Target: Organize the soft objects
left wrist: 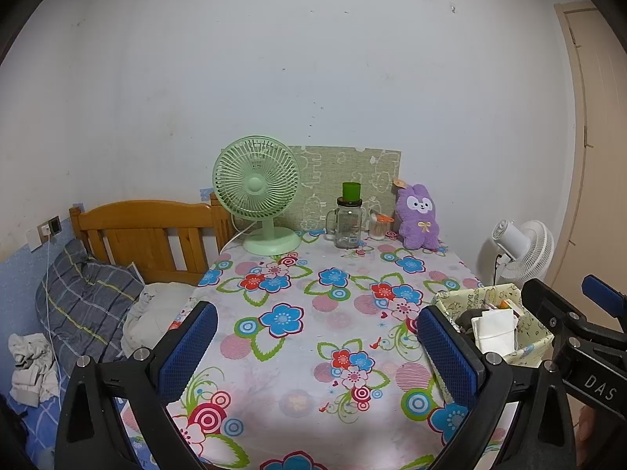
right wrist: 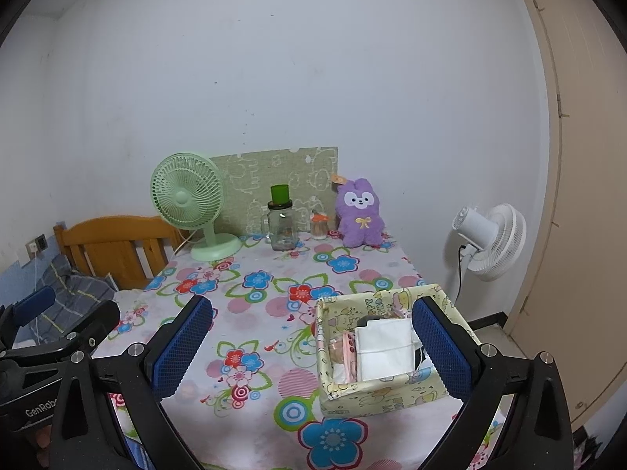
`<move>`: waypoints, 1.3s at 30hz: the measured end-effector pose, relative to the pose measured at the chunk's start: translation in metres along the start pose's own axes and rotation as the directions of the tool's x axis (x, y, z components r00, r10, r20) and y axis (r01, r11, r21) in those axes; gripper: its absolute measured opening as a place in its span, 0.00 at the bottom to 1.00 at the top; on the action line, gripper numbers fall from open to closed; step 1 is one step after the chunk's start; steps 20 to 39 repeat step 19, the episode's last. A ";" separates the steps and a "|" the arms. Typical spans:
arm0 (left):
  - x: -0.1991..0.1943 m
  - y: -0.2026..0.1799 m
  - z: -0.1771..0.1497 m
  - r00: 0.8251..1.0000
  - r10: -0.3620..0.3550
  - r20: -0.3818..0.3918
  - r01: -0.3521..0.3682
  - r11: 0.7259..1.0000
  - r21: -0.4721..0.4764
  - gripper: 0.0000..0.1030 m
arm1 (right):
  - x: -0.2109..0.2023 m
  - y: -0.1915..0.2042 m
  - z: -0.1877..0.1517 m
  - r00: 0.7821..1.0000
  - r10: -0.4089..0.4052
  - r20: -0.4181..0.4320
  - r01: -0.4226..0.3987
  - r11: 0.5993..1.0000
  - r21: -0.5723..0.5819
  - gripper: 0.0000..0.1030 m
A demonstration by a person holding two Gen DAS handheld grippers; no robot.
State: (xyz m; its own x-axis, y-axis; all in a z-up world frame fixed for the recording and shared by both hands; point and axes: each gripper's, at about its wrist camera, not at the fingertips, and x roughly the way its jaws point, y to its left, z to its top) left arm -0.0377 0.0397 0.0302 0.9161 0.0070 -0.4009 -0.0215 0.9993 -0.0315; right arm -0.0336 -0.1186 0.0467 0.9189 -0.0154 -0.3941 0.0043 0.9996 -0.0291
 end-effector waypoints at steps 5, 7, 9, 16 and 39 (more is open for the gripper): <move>0.003 -0.002 0.001 1.000 -0.005 -0.003 0.005 1.000 0.001 1.00 | 0.001 -0.001 0.001 1.000 -0.007 -0.001 0.007 1.000 0.002 1.00; 0.003 -0.002 0.001 1.000 -0.005 -0.005 0.005 1.000 0.001 1.00 | 0.001 -0.001 0.001 1.000 -0.009 -0.001 0.009 1.000 0.001 1.00; 0.003 -0.002 0.001 1.000 -0.006 -0.004 0.006 1.000 0.003 1.00 | 0.000 -0.001 0.000 1.000 -0.010 -0.001 0.010 1.000 -0.001 1.00; 0.004 -0.003 0.000 1.000 -0.007 -0.005 0.007 1.000 0.002 1.00 | 0.002 -0.002 0.000 1.000 -0.013 -0.005 0.013 1.000 0.002 1.00; 0.007 -0.004 -0.001 1.000 -0.010 -0.010 0.010 1.000 0.005 1.00 | 0.005 -0.003 0.000 1.000 -0.016 -0.010 0.016 1.000 0.004 1.00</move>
